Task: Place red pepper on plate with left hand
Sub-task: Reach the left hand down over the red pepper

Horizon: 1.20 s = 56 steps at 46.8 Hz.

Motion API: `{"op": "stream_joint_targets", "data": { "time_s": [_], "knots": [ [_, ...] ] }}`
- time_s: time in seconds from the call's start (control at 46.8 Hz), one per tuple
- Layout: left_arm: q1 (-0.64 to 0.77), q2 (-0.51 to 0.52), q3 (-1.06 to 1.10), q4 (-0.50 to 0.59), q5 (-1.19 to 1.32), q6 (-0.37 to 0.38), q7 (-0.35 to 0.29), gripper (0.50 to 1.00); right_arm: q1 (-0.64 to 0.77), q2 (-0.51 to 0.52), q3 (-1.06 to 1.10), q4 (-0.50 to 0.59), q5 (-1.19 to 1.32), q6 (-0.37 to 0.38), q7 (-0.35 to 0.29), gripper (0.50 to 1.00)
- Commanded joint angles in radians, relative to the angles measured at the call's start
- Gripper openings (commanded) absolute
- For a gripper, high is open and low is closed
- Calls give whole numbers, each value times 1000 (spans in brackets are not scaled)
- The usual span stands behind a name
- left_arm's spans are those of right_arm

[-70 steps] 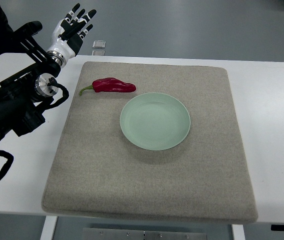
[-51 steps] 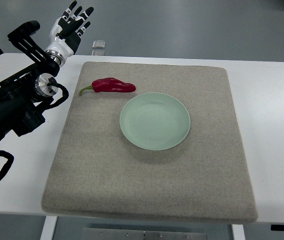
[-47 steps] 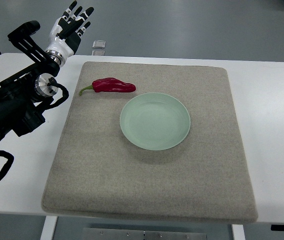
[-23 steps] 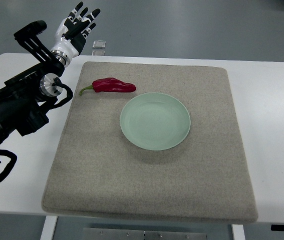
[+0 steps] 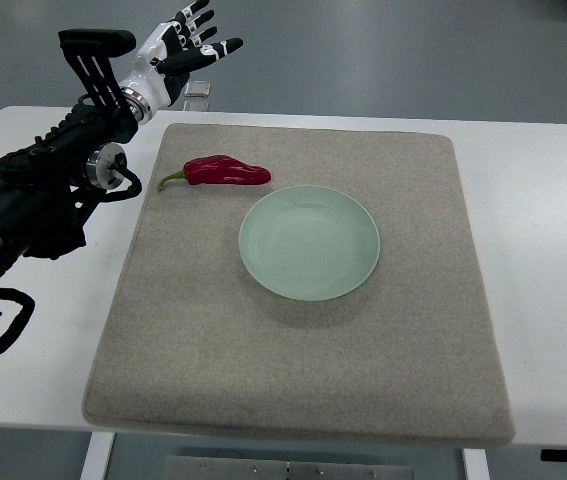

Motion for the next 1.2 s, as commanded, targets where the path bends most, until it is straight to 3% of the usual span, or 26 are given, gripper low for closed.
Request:
{"op": "stream_joint_targets", "data": {
  "time_s": [0.0, 0.791, 1.175],
  "knots": [
    [-5, 0, 1, 0, 87, -1, 1, 992, 0, 0, 0, 0, 0, 0, 0, 928],
    [-68, 35, 229, 0, 840, -24, 6, 992, 0, 0, 0, 0, 0, 0, 0, 928],
    [-98, 90, 297, -32, 1049, -71, -10, 992, 0, 0, 0, 0, 0, 0, 0, 928]
  ]
}}
